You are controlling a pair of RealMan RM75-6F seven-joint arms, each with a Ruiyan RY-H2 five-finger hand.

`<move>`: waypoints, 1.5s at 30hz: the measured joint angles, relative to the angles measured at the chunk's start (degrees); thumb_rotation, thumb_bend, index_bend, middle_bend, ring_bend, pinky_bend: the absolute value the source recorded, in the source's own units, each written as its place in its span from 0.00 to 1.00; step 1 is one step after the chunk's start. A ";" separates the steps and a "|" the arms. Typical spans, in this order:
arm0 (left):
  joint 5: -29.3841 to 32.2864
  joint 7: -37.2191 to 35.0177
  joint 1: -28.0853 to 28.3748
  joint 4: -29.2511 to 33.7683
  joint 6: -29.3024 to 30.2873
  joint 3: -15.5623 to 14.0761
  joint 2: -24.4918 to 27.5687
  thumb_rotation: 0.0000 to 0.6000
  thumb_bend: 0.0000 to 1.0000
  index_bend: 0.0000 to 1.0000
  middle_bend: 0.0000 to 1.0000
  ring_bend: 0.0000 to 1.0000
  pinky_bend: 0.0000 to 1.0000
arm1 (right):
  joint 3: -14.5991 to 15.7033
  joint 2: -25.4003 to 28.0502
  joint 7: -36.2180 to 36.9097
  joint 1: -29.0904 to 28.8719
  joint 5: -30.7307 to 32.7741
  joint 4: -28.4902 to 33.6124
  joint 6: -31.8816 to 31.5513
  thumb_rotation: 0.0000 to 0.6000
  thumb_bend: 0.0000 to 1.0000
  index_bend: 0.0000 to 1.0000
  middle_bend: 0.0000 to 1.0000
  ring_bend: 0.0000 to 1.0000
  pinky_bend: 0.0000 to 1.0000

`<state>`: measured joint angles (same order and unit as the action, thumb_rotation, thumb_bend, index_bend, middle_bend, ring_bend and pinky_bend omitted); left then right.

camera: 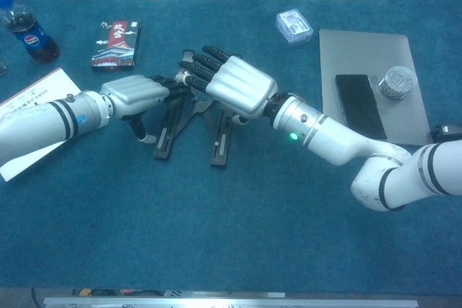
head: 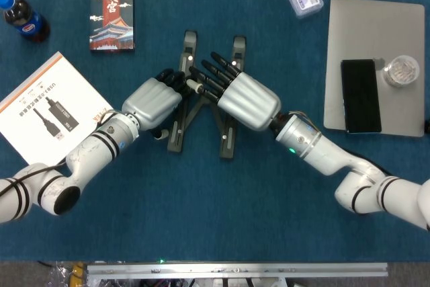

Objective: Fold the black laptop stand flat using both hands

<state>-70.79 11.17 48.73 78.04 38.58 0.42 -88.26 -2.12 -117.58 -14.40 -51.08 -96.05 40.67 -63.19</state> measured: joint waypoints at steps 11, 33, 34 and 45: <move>1.59 -2.13 0.01 2.26 -1.39 0.68 0.71 0.99 0.20 0.00 0.00 0.00 0.00 | 0.00 -2.02 2.22 -0.23 -0.29 -3.25 -1.56 1.00 0.00 0.00 0.00 0.00 0.00; 4.77 4.03 -0.60 8.84 2.20 0.36 7.61 0.91 0.20 0.00 0.00 0.00 0.00 | -0.32 6.46 3.54 -0.61 0.80 9.98 0.33 1.00 0.00 0.00 0.00 0.00 0.00; 4.92 4.40 -0.76 9.38 2.87 0.42 8.13 0.91 0.20 0.00 0.00 0.00 0.00 | -0.52 7.57 3.54 -0.70 1.14 11.77 0.92 1.00 0.00 0.00 0.00 0.00 0.00; 5.77 5.53 -6.20 15.97 16.60 2.53 13.29 1.00 0.20 0.00 0.00 0.00 0.00 | -2.93 23.71 3.86 -3.82 6.42 33.27 13.66 1.00 0.00 0.00 0.00 0.00 0.00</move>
<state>-65.02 16.70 42.53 94.01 55.18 2.95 -74.97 -5.05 -93.86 -10.53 -54.90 -89.63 73.93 -49.52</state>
